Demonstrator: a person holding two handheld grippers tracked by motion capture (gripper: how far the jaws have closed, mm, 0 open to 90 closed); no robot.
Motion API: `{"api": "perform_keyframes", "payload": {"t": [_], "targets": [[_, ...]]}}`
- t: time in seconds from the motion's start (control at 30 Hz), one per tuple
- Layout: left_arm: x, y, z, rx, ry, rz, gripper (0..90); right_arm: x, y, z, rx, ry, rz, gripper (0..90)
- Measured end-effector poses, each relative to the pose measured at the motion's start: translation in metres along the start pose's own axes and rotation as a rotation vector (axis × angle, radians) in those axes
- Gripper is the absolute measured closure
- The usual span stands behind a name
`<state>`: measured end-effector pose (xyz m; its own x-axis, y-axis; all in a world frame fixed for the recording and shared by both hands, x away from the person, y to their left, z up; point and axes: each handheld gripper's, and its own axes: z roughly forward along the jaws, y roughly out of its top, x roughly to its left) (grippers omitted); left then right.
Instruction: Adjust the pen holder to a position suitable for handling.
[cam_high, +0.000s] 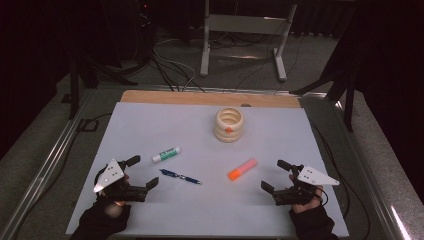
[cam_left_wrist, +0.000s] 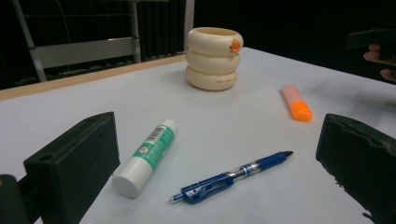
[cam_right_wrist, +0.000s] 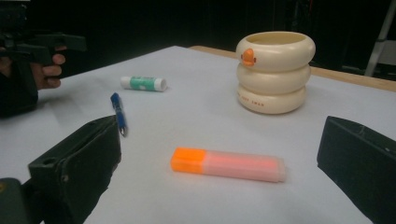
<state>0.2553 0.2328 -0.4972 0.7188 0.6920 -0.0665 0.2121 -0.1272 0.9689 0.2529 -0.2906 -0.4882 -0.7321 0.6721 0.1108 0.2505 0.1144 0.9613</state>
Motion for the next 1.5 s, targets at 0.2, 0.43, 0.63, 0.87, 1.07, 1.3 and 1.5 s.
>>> {"api": "perform_keyframes", "payload": {"t": [0.2, 0.43, 0.63, 0.87, 1.07, 1.3, 1.5], "targets": [[-0.001, 0.000, 0.000, -0.004, -0.011, 0.003, 0.0, 0.004, -0.001, 0.002, 0.025, -0.003, -0.015, 0.0], [-0.001, 0.001, 0.002, -0.005, -0.015, 0.000, 0.0, 0.009, 0.002, 0.003, 0.107, 0.056, 0.006, 0.0], [-0.001, 0.001, 0.002, -0.005, -0.020, -0.001, 0.0, 0.018, 0.005, 0.009, 0.160, 0.093, -0.009, 0.0], [0.000, 0.001, 0.003, -0.004, -0.017, -0.004, 0.0, 0.026, 0.023, 0.006, 0.141, 0.090, -0.013, 0.0], [0.000, 0.001, 0.003, -0.007, -0.015, -0.005, 0.0, 0.030, 0.045, 0.013, 0.129, 0.084, -0.042, 0.0], [0.000, 0.001, 0.002, -0.010, -0.017, -0.006, 0.0, 0.030, 0.069, 0.018, 0.083, 0.082, -0.061, 0.0], [0.000, 0.001, 0.002, -0.009, -0.019, -0.004, 0.0, 0.027, 0.087, 0.022, 0.058, 0.072, -0.083, 0.0]]}}
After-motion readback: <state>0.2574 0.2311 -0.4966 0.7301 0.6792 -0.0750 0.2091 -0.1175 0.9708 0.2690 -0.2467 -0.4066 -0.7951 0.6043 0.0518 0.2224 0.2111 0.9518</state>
